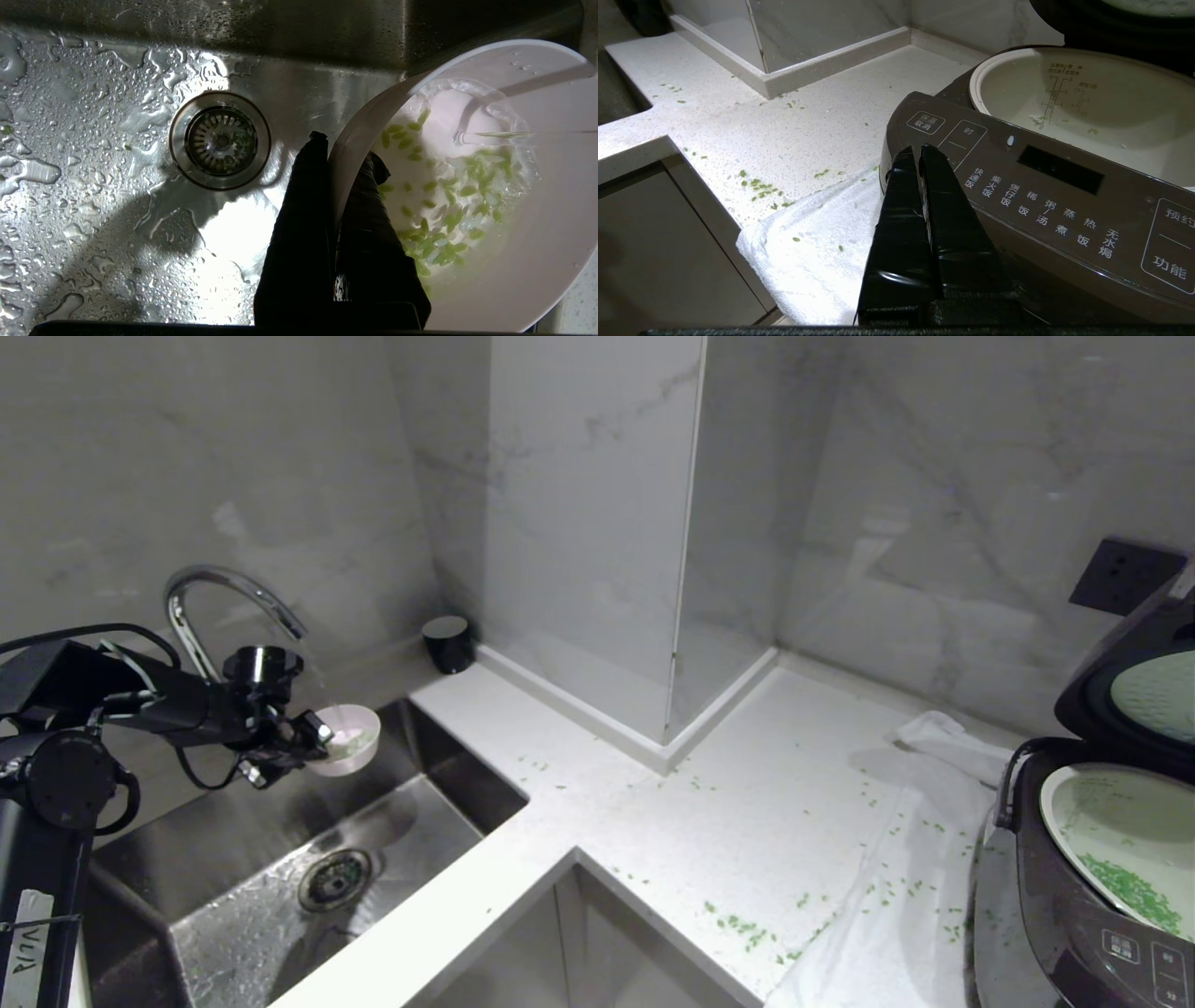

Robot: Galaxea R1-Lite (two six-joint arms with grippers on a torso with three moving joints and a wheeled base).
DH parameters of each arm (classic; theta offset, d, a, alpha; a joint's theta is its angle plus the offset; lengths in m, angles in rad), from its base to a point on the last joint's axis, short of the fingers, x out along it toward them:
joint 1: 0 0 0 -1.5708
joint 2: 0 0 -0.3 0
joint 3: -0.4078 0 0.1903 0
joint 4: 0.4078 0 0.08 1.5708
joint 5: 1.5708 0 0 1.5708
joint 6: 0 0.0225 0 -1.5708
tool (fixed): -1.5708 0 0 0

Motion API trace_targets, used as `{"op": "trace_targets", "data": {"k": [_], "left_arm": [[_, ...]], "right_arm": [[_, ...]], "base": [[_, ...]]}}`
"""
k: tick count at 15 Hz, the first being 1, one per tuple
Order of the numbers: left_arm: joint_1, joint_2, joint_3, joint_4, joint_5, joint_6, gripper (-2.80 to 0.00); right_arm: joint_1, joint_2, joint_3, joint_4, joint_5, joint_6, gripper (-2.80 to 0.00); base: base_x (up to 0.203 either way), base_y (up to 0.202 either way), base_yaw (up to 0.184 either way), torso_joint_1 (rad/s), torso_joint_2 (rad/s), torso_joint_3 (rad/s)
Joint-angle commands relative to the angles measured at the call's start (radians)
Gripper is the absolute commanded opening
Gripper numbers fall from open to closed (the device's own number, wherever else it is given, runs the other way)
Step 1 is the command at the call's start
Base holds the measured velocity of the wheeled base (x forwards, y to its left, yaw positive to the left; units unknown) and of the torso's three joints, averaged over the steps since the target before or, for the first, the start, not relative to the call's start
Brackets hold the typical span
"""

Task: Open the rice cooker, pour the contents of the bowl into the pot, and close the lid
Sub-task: Fill a bowl with water from the tap

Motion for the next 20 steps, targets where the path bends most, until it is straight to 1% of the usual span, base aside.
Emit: {"op": "trace_targets", "data": {"k": [1, 20], "left_arm": [[0.001, -0.001, 0.000, 0.000, 0.001, -0.005, -2.80], [0.002, -0.002, -0.003, 0.000, 0.001, -0.005, -2.80]], "right_arm": [[0.000, 0.001, 0.000, 0.000, 0.000, 0.000, -2.80], [-0.001, 0.001, 0.000, 0.000, 0.000, 0.000, -2.80]], "base": [[0.000, 0.000, 0.000, 0.000, 0.00, 0.000], [0.000, 0.000, 0.000, 0.000, 0.00, 0.000]]}}
